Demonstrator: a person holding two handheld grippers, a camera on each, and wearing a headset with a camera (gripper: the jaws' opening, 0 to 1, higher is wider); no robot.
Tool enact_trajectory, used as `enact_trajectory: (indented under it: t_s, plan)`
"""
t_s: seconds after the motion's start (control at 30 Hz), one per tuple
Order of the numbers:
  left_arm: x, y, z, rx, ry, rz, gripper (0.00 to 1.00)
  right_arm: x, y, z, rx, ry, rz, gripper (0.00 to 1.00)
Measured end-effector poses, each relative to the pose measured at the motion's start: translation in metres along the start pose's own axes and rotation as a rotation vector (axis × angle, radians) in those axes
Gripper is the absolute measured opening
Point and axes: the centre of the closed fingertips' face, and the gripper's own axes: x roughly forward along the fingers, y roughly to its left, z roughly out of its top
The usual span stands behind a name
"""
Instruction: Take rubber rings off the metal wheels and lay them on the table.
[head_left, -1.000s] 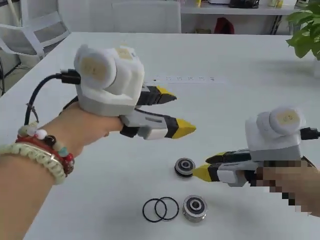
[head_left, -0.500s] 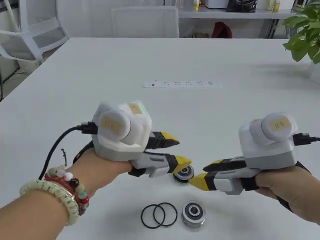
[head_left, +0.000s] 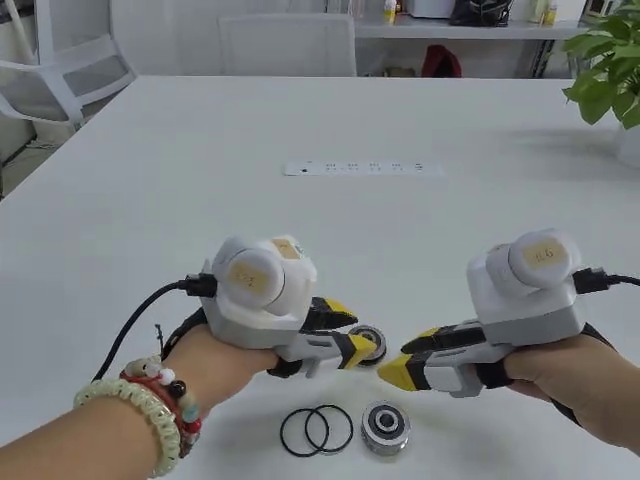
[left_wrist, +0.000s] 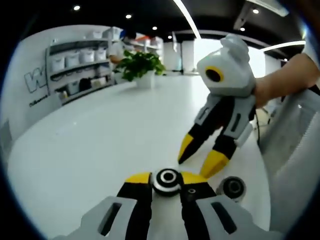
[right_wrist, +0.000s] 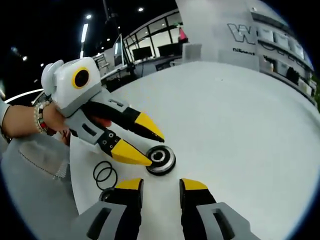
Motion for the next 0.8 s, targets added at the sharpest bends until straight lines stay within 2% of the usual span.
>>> enact_trajectory:
  t_s: [0.23, 0.47, 0.63, 0.8]
  plan:
    - [0.004, -0.002, -0.005, -0.003, 0.013, -0.010, 0.20, -0.001, 0.000, 0.002, 0.015, -0.012, -0.002, 0.28]
    - [0.004, -0.005, -0.004, 0.007, 0.010, -0.016, 0.14, 0.000, 0.001, 0.003, 0.004, -0.014, -0.004, 0.27]
    - [0.002, -0.007, -0.004, 0.001, 0.014, -0.019, 0.14, 0.002, 0.004, 0.005, -0.023, -0.023, -0.005, 0.25]
    - [-0.001, -0.012, -0.006, 0.008, 0.024, -0.038, 0.14, 0.005, 0.009, 0.001, -0.082, -0.003, -0.001, 0.25]
